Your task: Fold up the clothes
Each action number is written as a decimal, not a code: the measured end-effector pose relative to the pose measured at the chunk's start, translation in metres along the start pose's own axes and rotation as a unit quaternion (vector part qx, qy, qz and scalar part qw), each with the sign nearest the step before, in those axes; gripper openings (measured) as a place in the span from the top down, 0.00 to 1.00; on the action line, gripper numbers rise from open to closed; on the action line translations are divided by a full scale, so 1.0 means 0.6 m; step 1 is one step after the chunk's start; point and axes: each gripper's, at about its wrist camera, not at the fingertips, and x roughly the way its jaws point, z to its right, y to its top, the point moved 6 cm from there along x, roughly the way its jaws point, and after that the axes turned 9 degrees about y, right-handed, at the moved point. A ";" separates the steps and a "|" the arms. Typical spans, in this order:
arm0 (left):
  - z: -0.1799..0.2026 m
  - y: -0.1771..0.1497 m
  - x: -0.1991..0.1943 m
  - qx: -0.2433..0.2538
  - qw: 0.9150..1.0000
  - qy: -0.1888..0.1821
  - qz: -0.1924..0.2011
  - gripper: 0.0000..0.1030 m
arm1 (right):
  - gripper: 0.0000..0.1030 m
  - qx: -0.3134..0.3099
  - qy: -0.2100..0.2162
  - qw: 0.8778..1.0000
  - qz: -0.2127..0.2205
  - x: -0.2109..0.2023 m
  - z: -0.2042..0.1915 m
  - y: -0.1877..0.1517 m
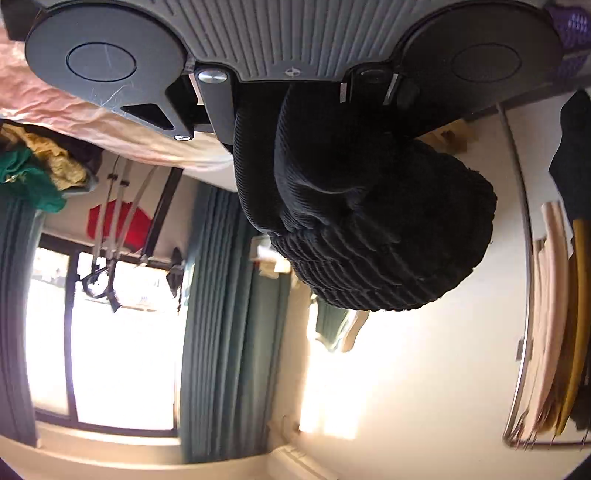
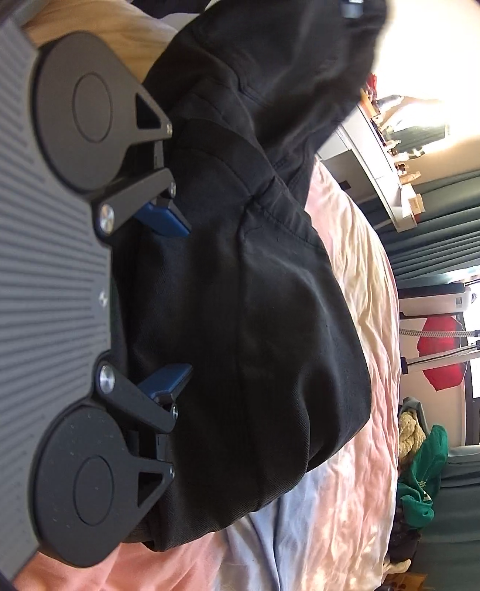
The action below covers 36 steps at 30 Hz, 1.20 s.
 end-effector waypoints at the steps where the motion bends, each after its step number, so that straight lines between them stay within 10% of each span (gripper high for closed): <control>1: 0.033 0.010 -0.017 0.002 1.000 -0.010 0.014 0.80 | 0.26 0.018 0.006 1.000 0.001 -0.011 0.008 0.003; 6: 0.203 0.014 -0.101 0.018 0.996 -0.060 0.066 0.80 | 0.25 0.149 0.012 0.986 0.078 -0.122 0.088 0.032; 13: 0.429 -0.144 -0.230 0.121 0.976 -0.150 0.100 0.80 | 0.22 0.291 -0.062 0.932 0.207 -0.245 0.245 0.034; 22: 0.549 -0.420 -0.273 0.344 0.909 -0.200 0.126 0.74 | 0.22 0.383 -0.014 0.886 0.262 -0.273 0.320 0.010; 26: 0.514 -0.468 -0.289 0.415 0.877 -0.192 0.150 0.36 | 0.22 0.408 0.094 0.862 0.286 -0.260 0.320 0.025; 30: 0.480 -0.505 -0.278 0.493 0.828 -0.188 0.190 0.21 | 0.18 0.380 0.100 0.881 0.264 -0.246 0.296 0.039; 36: 0.396 -0.512 -0.242 0.524 0.805 -0.210 0.182 0.05 | 0.18 0.373 0.097 0.900 0.203 -0.217 0.276 0.041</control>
